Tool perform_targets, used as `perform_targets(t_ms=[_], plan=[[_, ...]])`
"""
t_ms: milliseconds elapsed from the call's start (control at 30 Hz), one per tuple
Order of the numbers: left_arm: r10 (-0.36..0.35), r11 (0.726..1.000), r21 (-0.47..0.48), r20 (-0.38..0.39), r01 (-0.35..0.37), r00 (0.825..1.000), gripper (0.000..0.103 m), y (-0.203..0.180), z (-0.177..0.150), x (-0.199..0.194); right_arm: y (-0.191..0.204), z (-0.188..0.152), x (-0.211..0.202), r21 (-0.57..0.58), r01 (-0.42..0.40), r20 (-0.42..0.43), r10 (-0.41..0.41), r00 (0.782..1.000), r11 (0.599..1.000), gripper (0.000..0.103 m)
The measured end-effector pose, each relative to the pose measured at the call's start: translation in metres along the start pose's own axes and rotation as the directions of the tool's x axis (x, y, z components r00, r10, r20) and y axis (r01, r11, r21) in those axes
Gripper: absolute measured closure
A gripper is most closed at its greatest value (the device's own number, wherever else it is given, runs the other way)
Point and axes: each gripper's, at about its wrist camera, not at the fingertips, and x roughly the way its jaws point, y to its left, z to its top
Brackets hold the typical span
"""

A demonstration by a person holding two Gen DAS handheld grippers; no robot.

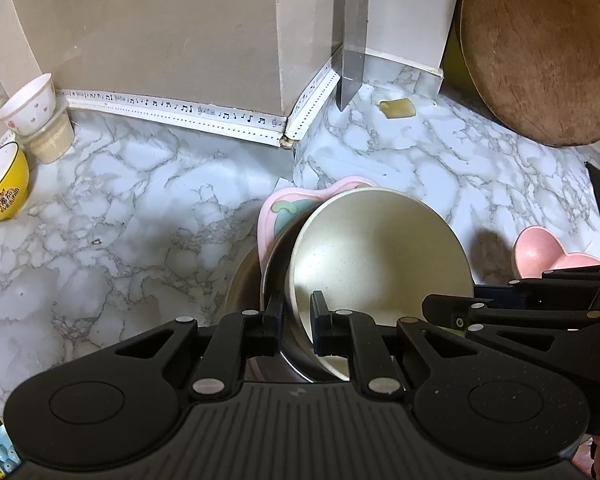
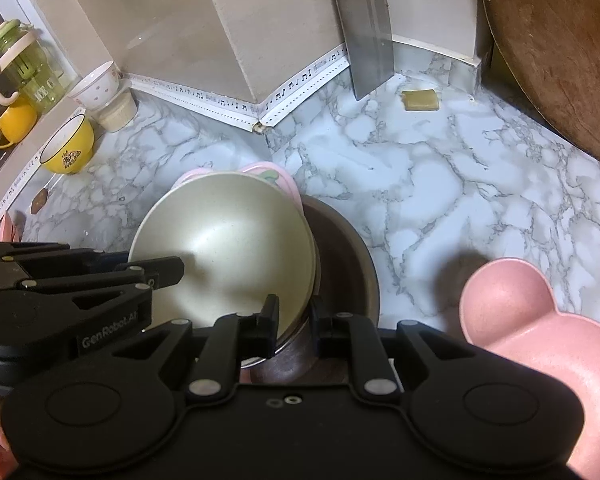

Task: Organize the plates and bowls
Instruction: 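Lower the cream bowl into the steel pot and open both grippers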

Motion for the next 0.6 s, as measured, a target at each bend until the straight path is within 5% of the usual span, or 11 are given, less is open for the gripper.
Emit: perform_targets(t_ms=[600], plan=[[-0.116, 0.992, -0.041, 0.045, 0.118, 0.992, 0.076, 0.022, -0.004, -0.02, 0.003, 0.0, -0.021, 0.008, 0.008, 0.058, -0.008, 0.998, 1.0, 0.085]])
